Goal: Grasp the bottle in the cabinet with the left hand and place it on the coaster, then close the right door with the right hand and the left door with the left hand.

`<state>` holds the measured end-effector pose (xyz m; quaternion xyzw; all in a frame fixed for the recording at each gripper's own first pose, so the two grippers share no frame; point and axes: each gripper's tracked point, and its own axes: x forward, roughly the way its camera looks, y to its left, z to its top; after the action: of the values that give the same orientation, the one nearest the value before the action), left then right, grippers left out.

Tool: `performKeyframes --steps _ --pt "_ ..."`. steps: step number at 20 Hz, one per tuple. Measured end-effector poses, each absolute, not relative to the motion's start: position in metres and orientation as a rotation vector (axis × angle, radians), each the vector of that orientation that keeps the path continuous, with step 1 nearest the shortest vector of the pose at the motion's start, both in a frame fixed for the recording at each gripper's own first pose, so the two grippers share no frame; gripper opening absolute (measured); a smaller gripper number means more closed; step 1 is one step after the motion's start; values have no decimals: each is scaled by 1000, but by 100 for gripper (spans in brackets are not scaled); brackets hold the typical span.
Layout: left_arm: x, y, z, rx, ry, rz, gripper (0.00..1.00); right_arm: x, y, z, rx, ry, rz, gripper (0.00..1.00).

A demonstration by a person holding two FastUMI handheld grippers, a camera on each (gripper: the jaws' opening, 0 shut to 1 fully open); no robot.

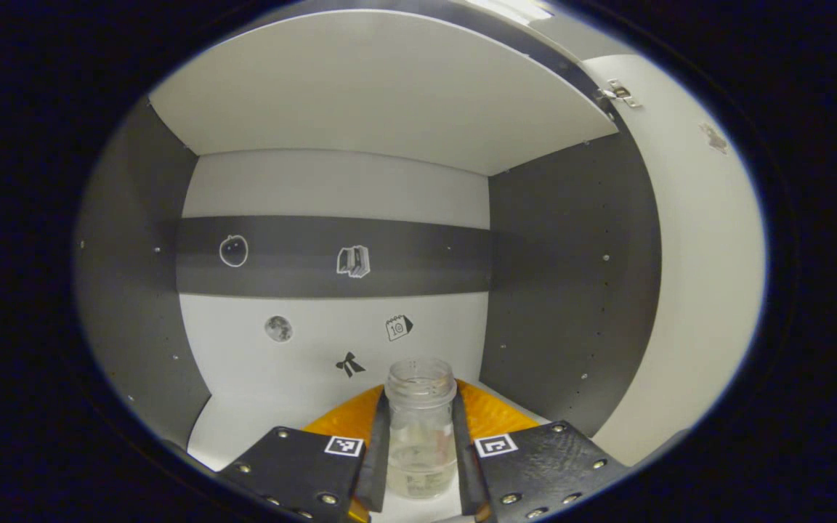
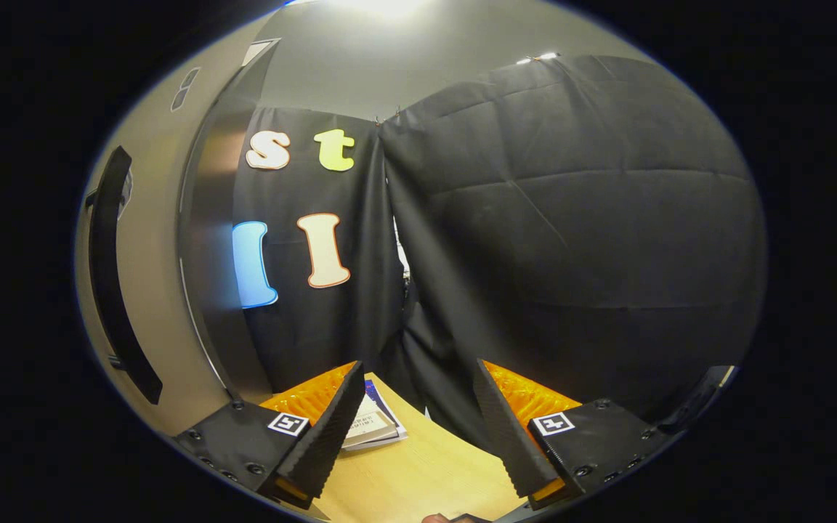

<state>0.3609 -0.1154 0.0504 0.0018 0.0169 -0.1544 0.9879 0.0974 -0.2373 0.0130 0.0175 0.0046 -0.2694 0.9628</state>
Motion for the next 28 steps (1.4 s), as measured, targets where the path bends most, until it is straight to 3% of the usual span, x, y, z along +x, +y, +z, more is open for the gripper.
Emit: performKeyframes --steps 11,28 --pt "292 -118 86 10 -3 -405 40 82 -225 5 35 26 -519 96" --pt "172 -69 52 11 -6 -430 41 59 -180 19 20 31 -450 94"
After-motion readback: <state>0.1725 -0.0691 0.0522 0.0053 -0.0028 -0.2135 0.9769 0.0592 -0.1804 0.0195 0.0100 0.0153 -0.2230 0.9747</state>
